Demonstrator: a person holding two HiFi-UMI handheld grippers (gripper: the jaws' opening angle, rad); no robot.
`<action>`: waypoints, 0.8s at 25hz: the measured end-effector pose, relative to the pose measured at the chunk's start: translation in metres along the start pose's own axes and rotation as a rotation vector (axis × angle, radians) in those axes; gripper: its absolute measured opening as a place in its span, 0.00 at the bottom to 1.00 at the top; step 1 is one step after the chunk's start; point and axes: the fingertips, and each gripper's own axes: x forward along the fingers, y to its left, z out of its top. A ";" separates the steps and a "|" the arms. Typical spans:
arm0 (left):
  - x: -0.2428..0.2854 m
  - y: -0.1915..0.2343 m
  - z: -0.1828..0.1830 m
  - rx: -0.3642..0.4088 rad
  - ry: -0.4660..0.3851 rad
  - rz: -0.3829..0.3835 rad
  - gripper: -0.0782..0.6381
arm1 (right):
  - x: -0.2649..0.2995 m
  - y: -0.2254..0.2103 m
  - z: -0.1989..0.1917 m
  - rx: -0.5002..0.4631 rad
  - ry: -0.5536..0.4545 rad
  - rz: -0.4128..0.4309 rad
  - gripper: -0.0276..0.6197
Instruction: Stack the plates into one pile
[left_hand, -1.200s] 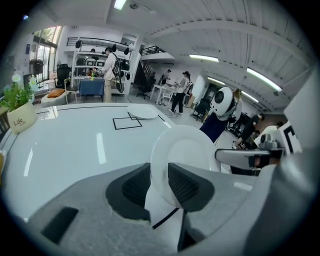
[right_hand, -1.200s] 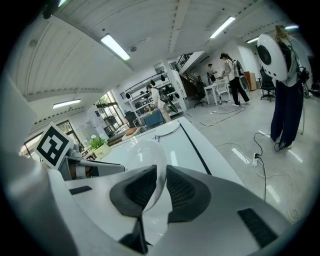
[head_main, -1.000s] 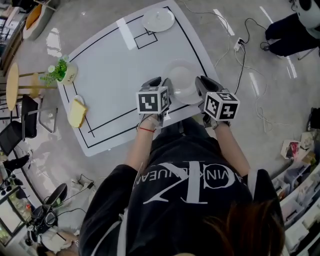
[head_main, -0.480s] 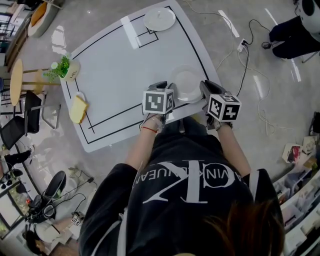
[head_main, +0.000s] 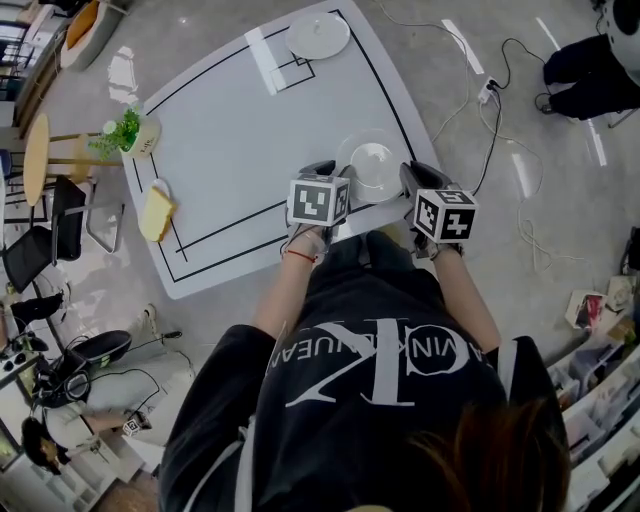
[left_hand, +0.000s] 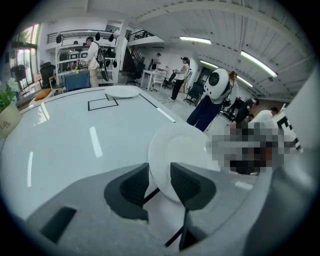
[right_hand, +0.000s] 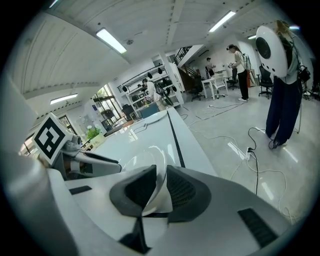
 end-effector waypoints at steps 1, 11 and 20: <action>0.001 -0.001 0.000 0.000 0.001 0.002 0.31 | 0.000 -0.001 -0.001 -0.003 0.001 0.000 0.14; 0.002 -0.002 0.005 -0.027 -0.038 0.036 0.32 | -0.001 -0.010 0.001 -0.046 -0.002 0.009 0.16; -0.009 0.002 0.005 -0.080 -0.100 0.083 0.32 | -0.007 -0.020 0.007 -0.047 -0.018 0.071 0.16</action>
